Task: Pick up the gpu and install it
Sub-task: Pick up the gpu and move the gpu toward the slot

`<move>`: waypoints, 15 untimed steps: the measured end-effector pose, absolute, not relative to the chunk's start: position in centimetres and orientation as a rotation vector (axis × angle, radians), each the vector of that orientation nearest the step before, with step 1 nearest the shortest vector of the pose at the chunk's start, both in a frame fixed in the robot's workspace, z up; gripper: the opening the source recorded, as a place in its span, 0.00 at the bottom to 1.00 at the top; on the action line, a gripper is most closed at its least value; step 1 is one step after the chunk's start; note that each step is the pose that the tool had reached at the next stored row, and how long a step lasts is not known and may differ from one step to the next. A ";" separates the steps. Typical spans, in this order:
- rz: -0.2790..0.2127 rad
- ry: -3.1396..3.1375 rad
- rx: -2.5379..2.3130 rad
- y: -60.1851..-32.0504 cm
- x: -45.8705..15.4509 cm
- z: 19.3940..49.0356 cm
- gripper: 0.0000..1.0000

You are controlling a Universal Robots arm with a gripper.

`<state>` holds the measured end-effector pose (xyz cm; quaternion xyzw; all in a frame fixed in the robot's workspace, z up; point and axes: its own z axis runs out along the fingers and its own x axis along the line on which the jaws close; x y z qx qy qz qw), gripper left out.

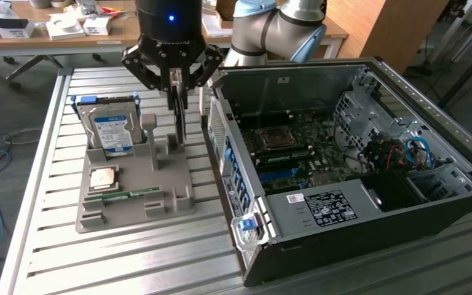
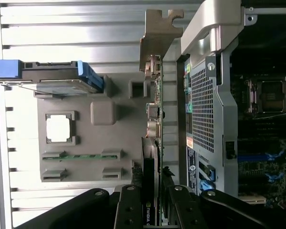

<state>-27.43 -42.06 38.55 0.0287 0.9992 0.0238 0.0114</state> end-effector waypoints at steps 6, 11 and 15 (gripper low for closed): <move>0.074 3.117 0.089 -42.1 -27.4 39.6 0.27; 0.074 3.117 0.089 -42.1 -27.3 40.5 0.27; 0.074 3.117 0.090 -42.1 -27.3 41.1 0.27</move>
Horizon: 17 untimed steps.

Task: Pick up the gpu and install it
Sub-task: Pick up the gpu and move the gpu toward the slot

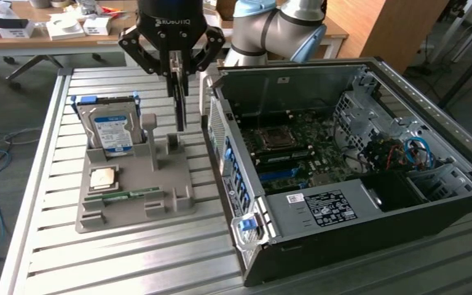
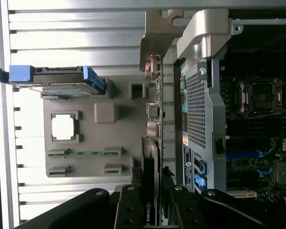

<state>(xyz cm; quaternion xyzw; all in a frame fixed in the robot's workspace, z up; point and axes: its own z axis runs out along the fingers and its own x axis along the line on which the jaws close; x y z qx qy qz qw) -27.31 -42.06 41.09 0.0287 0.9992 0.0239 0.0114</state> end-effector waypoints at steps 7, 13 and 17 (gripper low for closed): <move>0.074 3.116 0.089 -42.1 -27.3 42.1 0.27; 0.075 3.116 0.089 -42.1 -27.2 43.0 0.27; 0.075 3.116 0.089 -42.1 -27.2 43.4 0.27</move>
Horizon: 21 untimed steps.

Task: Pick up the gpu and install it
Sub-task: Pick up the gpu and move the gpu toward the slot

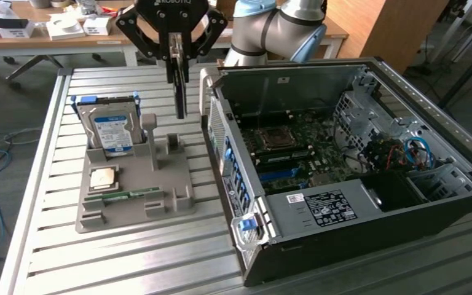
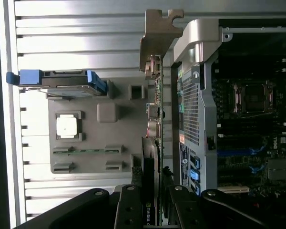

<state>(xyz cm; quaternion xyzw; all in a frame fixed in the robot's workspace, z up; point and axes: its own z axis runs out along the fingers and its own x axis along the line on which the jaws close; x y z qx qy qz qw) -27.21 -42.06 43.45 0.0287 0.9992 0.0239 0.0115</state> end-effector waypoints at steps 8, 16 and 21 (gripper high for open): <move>0.074 3.117 0.089 -42.1 -27.1 43.5 0.27; 0.074 3.117 0.089 -42.1 -25.8 43.5 0.27; 0.074 3.117 0.089 -42.1 -24.5 43.5 0.27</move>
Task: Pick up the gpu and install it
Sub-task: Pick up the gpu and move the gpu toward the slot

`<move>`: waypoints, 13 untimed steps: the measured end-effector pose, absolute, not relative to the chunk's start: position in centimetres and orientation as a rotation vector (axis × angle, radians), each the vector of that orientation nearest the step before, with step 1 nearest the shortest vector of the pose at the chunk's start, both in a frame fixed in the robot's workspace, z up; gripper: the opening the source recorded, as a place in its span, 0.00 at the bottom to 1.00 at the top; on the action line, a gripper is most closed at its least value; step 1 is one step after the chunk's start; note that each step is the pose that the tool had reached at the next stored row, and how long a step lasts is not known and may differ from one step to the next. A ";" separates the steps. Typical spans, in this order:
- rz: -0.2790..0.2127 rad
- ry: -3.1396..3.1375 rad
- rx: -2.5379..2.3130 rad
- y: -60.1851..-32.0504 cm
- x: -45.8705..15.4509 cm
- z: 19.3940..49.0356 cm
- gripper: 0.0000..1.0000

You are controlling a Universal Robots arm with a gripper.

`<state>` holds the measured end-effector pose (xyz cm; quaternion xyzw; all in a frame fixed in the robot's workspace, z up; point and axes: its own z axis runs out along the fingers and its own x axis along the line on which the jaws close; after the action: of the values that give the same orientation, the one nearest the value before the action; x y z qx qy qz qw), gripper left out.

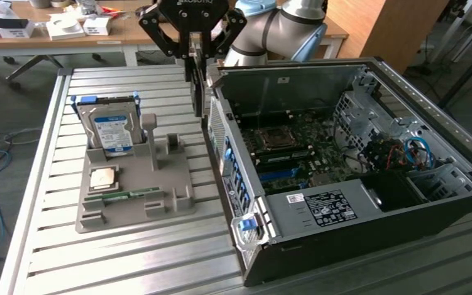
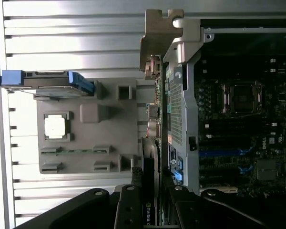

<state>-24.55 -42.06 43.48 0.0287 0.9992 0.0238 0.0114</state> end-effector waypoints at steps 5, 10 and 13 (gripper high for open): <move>0.075 3.117 0.089 -42.1 -23.3 43.5 0.27; 0.074 3.117 0.089 -42.1 -22.0 43.5 0.27; 0.074 3.117 0.090 -42.1 -21.1 43.5 0.27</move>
<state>-21.11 -42.06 43.48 0.0287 0.9992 0.0239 0.0114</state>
